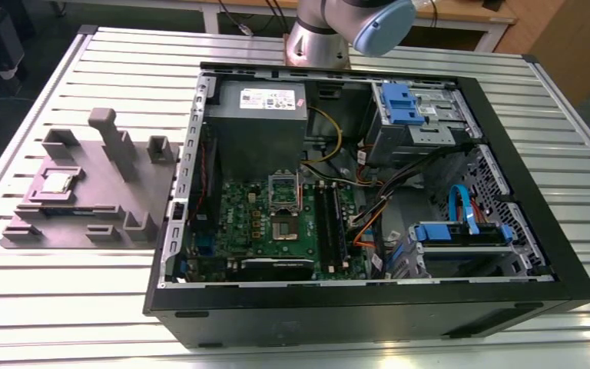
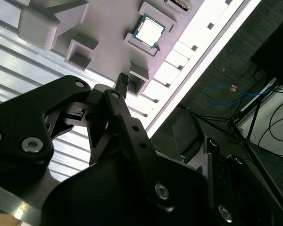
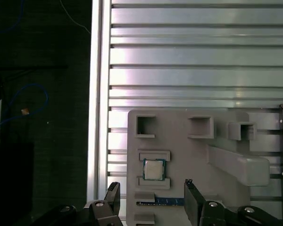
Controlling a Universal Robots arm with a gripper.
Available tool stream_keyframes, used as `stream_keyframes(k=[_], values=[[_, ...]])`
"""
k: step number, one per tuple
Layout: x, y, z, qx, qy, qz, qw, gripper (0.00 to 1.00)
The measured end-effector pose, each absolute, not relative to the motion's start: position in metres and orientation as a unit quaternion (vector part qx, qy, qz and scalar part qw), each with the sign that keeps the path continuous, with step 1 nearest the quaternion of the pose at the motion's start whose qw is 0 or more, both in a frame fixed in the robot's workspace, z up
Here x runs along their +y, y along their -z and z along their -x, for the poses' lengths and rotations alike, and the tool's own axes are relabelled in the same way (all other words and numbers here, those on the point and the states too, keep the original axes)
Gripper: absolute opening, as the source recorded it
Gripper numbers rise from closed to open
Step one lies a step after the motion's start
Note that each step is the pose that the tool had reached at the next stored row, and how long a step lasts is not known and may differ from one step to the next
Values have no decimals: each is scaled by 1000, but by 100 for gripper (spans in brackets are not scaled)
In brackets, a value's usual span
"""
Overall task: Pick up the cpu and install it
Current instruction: 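Pick up the cpu and move it towards the insertion slot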
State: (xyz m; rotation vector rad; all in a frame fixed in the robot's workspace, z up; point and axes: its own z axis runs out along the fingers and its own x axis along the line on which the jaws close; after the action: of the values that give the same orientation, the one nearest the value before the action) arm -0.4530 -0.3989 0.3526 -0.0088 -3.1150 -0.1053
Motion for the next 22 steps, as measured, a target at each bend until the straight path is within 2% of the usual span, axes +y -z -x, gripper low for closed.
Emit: stream_keyframes(k=[22], values=[[-400, -347, 453, -999, 34, 3, 12, 65]])
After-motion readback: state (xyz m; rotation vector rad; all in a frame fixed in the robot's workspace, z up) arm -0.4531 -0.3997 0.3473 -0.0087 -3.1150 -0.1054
